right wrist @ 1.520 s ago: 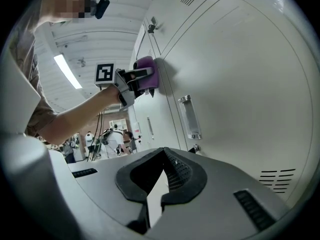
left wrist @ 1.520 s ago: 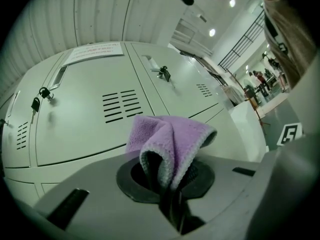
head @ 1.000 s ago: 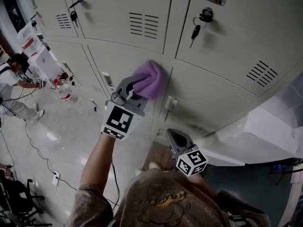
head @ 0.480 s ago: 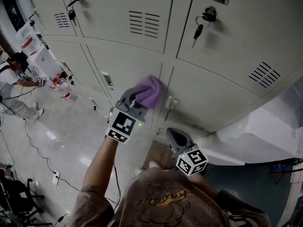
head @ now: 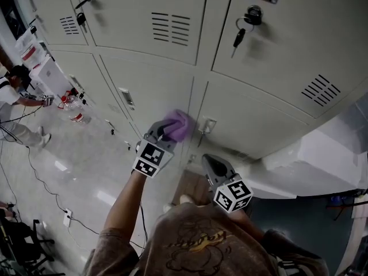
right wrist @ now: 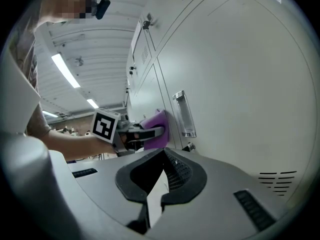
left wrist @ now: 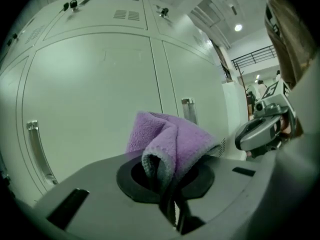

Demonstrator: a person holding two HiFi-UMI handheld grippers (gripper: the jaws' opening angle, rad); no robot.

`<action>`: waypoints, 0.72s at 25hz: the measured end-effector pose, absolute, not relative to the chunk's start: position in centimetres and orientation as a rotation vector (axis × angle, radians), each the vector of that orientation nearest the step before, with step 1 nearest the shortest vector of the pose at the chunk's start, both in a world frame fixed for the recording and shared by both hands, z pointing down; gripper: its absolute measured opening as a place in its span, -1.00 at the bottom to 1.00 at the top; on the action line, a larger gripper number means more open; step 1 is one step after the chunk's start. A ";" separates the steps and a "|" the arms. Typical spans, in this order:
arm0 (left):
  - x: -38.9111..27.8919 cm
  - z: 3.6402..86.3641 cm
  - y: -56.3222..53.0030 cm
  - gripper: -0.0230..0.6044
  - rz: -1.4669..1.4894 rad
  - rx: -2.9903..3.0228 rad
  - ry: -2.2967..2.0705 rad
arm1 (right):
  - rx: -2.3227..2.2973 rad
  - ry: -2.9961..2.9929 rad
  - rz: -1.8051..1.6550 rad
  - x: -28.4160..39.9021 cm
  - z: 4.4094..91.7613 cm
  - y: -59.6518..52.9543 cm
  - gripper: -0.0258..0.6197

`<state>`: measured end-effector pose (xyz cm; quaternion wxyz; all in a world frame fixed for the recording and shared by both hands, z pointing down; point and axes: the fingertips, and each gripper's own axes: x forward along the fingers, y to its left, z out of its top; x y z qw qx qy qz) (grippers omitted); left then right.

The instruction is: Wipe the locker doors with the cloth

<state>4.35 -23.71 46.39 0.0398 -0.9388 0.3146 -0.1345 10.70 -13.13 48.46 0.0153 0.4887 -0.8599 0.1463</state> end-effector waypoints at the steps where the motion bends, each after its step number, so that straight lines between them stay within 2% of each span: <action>1: 4.4 47.2 -23.7 -0.80 -0.432 -2.886 0.966 | 1.523 -2.673 0.457 10.8 48.5 -13.1 -0.93; 18: 3.6 58.9 -24.0 -0.80 -0.718 -2.982 1.096 | 1.602 -2.622 0.450 13.2 48.3 -13.0 -0.93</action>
